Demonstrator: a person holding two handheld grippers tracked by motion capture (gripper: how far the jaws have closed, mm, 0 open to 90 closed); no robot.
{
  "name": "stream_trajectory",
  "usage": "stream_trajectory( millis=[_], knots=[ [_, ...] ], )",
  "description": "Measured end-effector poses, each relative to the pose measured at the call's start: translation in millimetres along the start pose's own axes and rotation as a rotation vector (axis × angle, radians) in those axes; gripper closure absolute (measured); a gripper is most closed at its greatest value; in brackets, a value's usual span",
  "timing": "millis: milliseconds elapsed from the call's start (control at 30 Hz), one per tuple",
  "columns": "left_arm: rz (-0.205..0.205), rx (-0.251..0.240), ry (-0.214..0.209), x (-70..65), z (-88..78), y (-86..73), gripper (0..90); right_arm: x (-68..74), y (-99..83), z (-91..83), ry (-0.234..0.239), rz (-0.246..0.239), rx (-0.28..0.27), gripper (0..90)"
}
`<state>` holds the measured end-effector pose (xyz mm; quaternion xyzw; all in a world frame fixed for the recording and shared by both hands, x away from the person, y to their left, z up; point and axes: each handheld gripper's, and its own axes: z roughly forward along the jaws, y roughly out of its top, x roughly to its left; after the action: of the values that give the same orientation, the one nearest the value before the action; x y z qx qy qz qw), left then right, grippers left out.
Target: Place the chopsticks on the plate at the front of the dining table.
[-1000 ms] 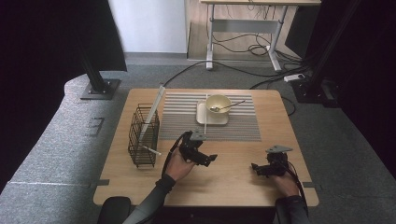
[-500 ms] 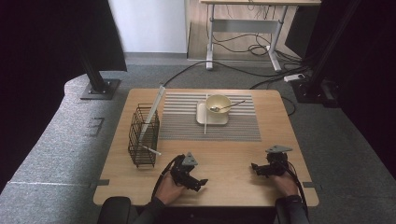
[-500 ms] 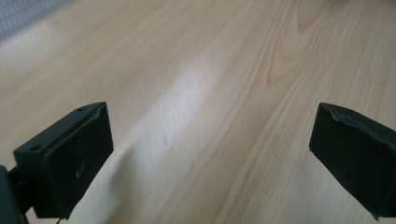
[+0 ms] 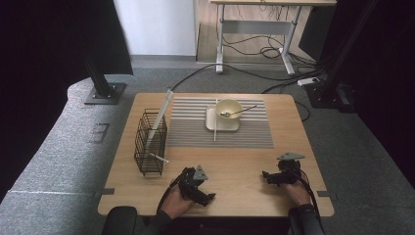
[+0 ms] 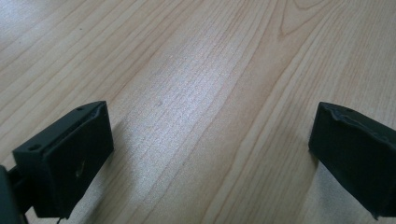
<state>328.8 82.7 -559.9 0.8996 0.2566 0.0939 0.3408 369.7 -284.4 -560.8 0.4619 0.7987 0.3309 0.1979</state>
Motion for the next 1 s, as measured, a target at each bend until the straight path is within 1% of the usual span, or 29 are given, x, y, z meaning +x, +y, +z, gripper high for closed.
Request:
stream_trajectory(
  millis=[67,100,200,267,333,367,400,467,567,700,800,900,933,1000],
  knots=[
    [0.0,0.0,0.0,0.0,0.0,0.0,0.0,4.3,4.1,-2.9,0.015,-0.012,-0.001,0.0],
    [0.0,0.0,0.0,0.0,0.0,0.0,0.0,8.2,7.6,-5.9,0.025,-0.024,-0.015,0.0],
    [0.0,0.0,0.0,0.0,0.0,0.0,0.0,17.8,16.9,-14.1,0.039,-0.058,-0.033,0.0],
    [0.001,0.0,0.0,0.0,0.0,0.0,0.0,25.7,24.2,-20.5,0.06,-0.068,-0.044,0.0],
    [0.0,0.0,0.0,0.0,0.0,0.0,0.0,34.4,33.2,-27.5,0.09,-0.087,-0.061,0.0],
    [0.002,0.001,0.001,0.1,-0.1,0.0,0.0,37.3,36.5,-29.4,0.102,-0.09,-0.063,0.0],
    [0.001,0.0,0.001,0.0,-0.1,-0.1,0.0,42.0,42.2,-32.0,0.124,-0.101,-0.068,0.0],
    [0.0,0.0,0.001,-0.1,-0.3,-0.3,0.0,49.7,51.8,-35.4,0.154,-0.122,-0.076,0.0],
    [0.0,0.0,0.002,-0.3,-0.5,-0.5,0.0,60.6,66.1,-38.0,0.176,-0.147,-0.08,0.0],
    [-0.006,0.001,0.005,-0.9,-0.9,-0.7,0.0,77.3,88.2,-40.2,0.209,-0.183,-0.1,0.0],
    [-0.011,0.001,0.008,-1.6,-1.1,-1.0,0.0,87.5,102.3,-40.1,0.234,-0.19,-0.105,0.0],
    [-0.013,-0.001,0.009,-1.9,-1.0,-1.1,0.0,96.4,115.2,-40.5,0.271,-0.192,-0.106,0.0],
    [-0.013,-0.001,0.009,-1.9,-1.0,-1.1,0.0,103.0,125.9,-41.6,0.295,-0.202,-0.107,0.0],
    [-0.013,-0.001,0.009,-1.9,-1.0,-1.1,0.0,105.5,129.4,-42.2,0.301,-0.205,-0.11,0.0]
  ],
)
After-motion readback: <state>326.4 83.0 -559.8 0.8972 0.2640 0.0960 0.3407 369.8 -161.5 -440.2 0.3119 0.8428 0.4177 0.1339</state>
